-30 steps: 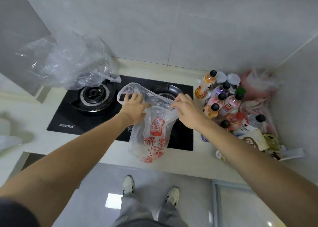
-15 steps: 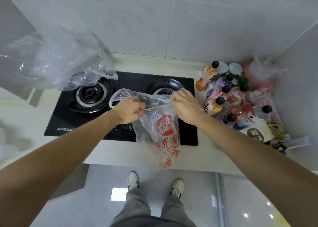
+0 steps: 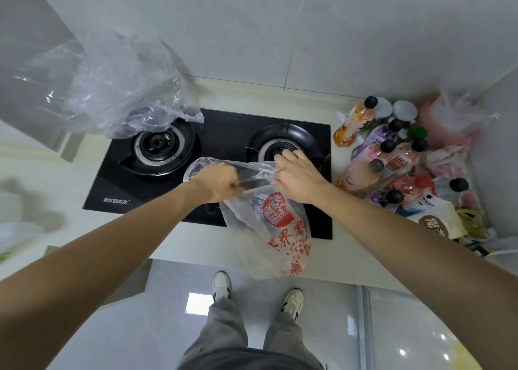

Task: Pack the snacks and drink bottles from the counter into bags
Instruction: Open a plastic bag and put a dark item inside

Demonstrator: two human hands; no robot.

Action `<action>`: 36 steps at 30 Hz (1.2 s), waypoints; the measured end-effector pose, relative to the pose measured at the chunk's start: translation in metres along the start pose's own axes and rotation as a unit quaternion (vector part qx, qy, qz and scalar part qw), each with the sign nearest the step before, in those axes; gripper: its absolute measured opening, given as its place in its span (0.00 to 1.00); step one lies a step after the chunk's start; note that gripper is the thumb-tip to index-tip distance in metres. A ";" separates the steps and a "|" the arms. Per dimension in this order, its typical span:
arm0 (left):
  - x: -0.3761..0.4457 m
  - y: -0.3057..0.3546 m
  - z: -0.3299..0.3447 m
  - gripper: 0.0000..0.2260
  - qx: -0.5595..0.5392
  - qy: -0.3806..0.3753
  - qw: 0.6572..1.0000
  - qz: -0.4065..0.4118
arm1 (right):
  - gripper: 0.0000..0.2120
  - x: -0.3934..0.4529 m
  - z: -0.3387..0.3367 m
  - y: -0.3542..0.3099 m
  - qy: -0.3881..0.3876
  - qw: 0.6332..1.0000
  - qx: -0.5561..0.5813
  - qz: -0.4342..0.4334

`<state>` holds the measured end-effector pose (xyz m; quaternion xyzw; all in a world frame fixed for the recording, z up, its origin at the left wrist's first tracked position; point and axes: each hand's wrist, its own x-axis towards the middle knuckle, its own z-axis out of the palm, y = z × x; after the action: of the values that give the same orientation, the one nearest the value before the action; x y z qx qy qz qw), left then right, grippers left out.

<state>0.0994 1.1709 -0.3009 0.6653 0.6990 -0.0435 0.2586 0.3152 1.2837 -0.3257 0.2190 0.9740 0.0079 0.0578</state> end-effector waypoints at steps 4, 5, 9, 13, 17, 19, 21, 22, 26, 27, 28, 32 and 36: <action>-0.001 0.002 0.001 0.22 -0.006 -0.029 0.999 -0.019 | 0.12 0.000 0.000 -0.003 -0.001 0.999 0.012 -0.052; -0.002 0.003 0.001 0.21 -0.003 -0.032 0.999 -0.019 | 0.08 -0.001 0.001 -0.004 0.000 0.997 0.019 -0.072; -0.005 0.008 0.005 0.19 0.009 -0.042 0.999 -0.009 | 0.23 0.002 0.006 -0.010 -0.007 0.992 0.064 -0.104; -0.007 0.011 0.006 0.21 -0.012 -0.069 0.997 -0.023 | 0.14 0.011 0.009 -0.014 -0.046 0.996 0.044 -0.065; -0.011 0.007 0.007 0.24 -0.021 -0.081 0.996 -0.027 | 0.06 0.015 0.008 -0.009 -0.091 0.994 -0.031 -0.044; -0.012 0.006 0.008 0.23 0.006 -0.093 0.995 -0.034 | 0.05 0.011 0.008 -0.007 -0.102 0.993 -0.035 -0.043; -0.015 0.007 0.009 0.25 0.040 -0.106 0.992 -0.045 | 0.10 0.004 0.009 -0.004 -0.115 0.992 -0.031 -0.045; -0.016 0.008 0.009 0.27 0.055 -0.110 0.991 -0.048 | 0.15 0.000 0.006 -0.004 -0.129 0.990 -0.026 -0.046; -0.018 0.010 0.009 0.29 0.134 -0.088 0.987 -0.032 | 0.36 -0.011 0.002 0.003 -0.158 0.986 -0.036 -0.050; -0.019 0.011 0.008 0.29 0.151 -0.084 0.985 -0.023 | 0.41 -0.014 0.000 0.005 -0.160 0.985 -0.042 -0.052; -0.020 0.012 0.008 0.33 0.169 -0.084 0.982 -0.017 | 0.45 -0.017 -0.002 0.006 -0.162 0.985 -0.042 -0.051; -0.024 0.013 0.007 0.54 0.183 -0.049 0.982 0.006 | 0.59 -0.025 -0.008 0.010 -0.181 0.983 -0.013 -0.036; -0.026 0.009 0.001 0.63 0.161 -0.041 0.986 0.012 | 0.62 -0.032 -0.013 0.014 -0.216 0.976 0.019 -0.007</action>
<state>0.1081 1.1473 -0.2885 0.7042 0.6638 -0.1790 0.1770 0.3482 1.2829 -0.3085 0.2096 0.9399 -0.0584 0.2630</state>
